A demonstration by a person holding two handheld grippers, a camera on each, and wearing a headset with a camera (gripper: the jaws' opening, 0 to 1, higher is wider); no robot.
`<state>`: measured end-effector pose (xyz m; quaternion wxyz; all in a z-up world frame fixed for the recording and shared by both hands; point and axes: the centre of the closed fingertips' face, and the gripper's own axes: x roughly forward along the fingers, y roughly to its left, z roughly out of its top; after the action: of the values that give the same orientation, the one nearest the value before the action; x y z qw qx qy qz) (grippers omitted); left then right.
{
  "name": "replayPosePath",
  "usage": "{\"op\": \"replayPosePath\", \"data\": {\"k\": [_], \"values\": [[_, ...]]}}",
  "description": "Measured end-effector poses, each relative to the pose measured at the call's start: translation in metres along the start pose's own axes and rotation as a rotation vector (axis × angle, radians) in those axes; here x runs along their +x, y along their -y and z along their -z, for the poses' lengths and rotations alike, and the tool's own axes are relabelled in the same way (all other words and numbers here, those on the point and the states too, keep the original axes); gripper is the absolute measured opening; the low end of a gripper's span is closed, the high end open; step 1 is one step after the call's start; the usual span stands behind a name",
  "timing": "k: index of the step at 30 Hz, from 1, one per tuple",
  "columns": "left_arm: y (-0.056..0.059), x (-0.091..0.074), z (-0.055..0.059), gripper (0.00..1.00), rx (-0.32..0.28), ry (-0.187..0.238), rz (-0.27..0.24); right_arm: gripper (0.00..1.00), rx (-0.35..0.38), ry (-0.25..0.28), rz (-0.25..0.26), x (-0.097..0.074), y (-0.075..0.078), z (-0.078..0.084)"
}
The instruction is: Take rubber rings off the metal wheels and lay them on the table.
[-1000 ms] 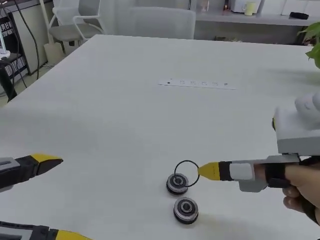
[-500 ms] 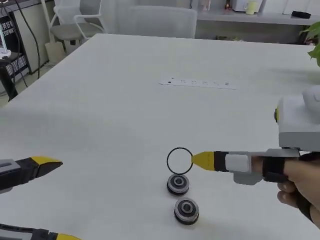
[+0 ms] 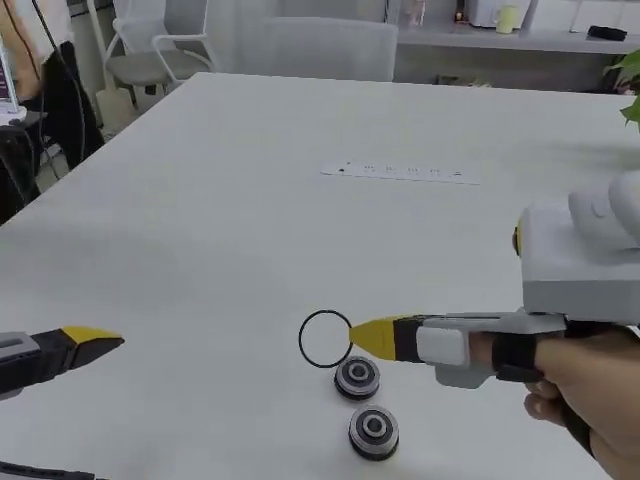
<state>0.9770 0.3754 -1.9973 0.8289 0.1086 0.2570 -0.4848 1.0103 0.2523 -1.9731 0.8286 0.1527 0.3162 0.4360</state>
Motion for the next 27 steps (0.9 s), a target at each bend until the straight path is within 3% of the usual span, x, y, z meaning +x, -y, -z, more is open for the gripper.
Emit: {"op": "replayPosePath", "data": {"k": [8,27], "values": [[0.000,0.000,0.001,0.97,-0.004,-0.003,0.003,0.00,-0.026,-0.030,-0.017,0.010,-0.009,0.005],[0.001,-0.001,-0.005,0.95,0.002,0.031,0.006,0.00,-0.155,-0.223,-0.058,0.041,-0.028,0.053]]}}
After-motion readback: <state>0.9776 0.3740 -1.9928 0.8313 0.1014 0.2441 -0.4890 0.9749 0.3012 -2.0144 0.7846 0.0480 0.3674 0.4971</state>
